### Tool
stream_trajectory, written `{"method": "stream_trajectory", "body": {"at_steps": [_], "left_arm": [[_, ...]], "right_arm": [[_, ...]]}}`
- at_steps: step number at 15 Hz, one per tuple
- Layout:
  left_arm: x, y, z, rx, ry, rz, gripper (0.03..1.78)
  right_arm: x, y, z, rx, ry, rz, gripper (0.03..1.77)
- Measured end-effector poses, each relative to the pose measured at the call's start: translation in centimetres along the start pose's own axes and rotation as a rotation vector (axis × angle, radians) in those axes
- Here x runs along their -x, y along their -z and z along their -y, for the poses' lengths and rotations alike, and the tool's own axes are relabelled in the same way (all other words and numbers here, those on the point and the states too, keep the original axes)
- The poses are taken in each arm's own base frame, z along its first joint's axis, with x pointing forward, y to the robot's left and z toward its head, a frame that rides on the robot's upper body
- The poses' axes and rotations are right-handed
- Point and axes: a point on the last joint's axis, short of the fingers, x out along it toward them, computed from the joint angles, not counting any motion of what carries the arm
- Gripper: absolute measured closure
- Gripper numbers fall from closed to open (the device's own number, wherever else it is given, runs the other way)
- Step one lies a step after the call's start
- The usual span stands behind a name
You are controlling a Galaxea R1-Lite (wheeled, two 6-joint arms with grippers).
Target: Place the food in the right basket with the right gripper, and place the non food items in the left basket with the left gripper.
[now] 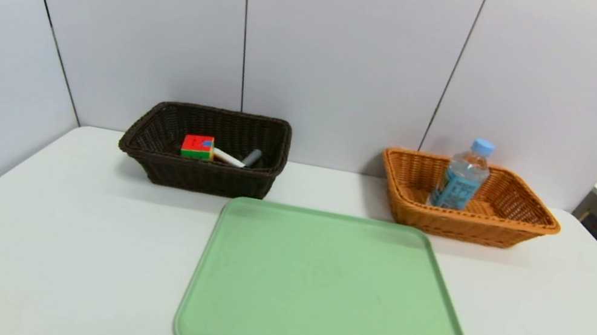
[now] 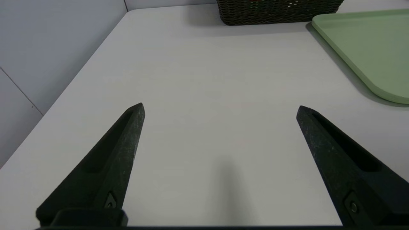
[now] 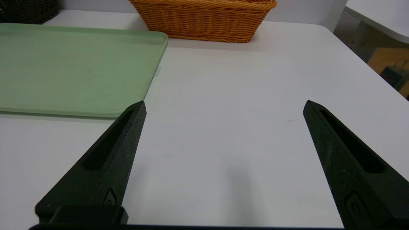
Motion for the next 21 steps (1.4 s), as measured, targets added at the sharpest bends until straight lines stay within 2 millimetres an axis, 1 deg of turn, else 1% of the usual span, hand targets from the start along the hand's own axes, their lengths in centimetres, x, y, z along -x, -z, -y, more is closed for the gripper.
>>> {"method": "stream_trajectory", "body": {"at_steps": [3,21], "left_arm": [[0.00,0.00,0.00,0.000,0.000,0.000,0.12],[0.00,0.00,0.00,0.000,0.000,0.000,0.12]], "right_arm": [[0.00,-0.02,0.01,-0.041,0.003,0.001,0.11],[0.00,-0.02,0.01,-0.044,0.003,0.002,0.11]]}}
